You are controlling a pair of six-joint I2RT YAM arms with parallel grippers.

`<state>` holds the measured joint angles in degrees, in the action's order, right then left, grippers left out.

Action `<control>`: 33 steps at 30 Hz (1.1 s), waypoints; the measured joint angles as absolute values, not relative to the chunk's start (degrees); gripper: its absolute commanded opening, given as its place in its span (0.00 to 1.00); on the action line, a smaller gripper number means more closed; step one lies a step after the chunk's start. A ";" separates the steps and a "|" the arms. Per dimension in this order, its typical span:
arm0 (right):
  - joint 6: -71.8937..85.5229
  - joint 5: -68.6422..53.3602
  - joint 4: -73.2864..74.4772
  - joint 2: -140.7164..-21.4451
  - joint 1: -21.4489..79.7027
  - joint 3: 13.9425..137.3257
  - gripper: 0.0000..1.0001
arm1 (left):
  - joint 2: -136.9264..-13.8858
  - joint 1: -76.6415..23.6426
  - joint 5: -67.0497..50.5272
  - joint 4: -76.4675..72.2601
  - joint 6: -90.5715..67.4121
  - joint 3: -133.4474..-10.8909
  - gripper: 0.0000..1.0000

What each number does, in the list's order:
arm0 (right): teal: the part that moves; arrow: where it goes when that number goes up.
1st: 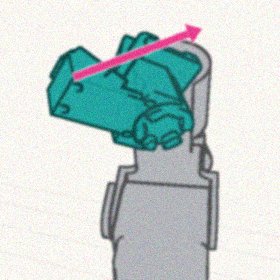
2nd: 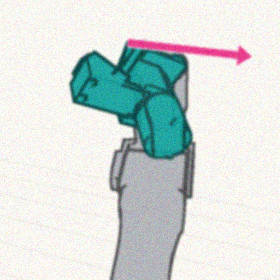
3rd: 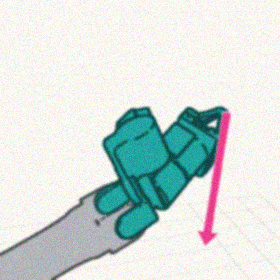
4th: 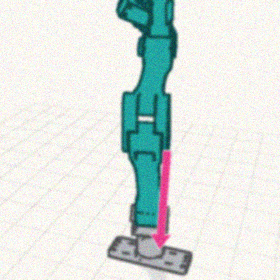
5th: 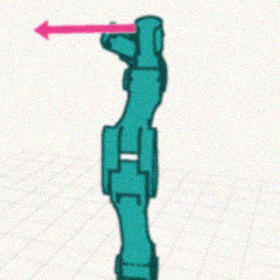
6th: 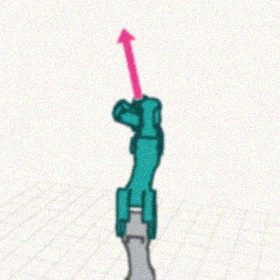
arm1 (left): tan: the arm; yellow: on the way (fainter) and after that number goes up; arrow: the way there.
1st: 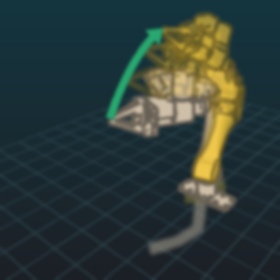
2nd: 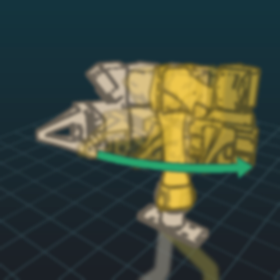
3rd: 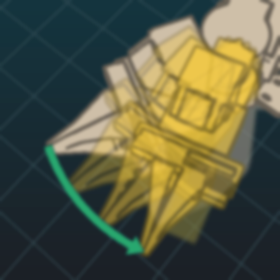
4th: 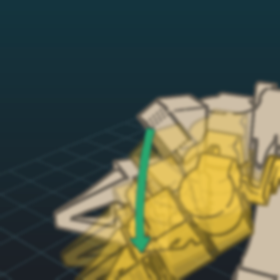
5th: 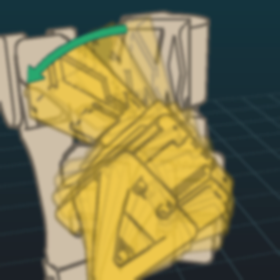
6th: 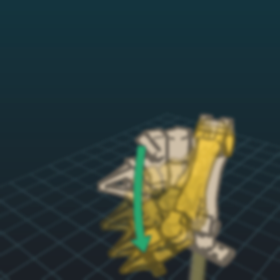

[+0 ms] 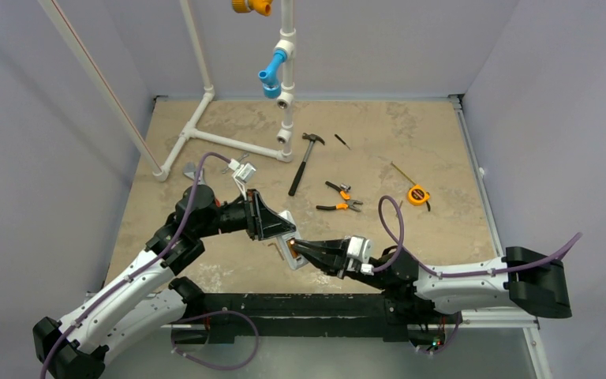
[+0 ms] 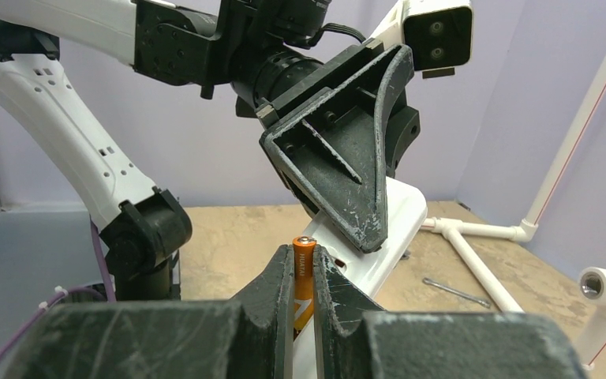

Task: Load the batteries into the remote control
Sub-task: Load the battery into the remote control.

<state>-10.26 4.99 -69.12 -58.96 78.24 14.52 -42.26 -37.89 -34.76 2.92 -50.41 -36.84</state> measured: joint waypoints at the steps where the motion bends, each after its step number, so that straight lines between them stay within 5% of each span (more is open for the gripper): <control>1: -10.22 5.02 -69.10 -58.96 78.24 14.52 0.00 | -42.26 -37.89 -34.76 2.92 -50.41 -36.84 0.00; 33: -7.68 16.10 -58.37 -60.20 79.09 17.76 0.00 | -41.52 -37.12 -29.56 5.02 -49.69 -35.83 0.00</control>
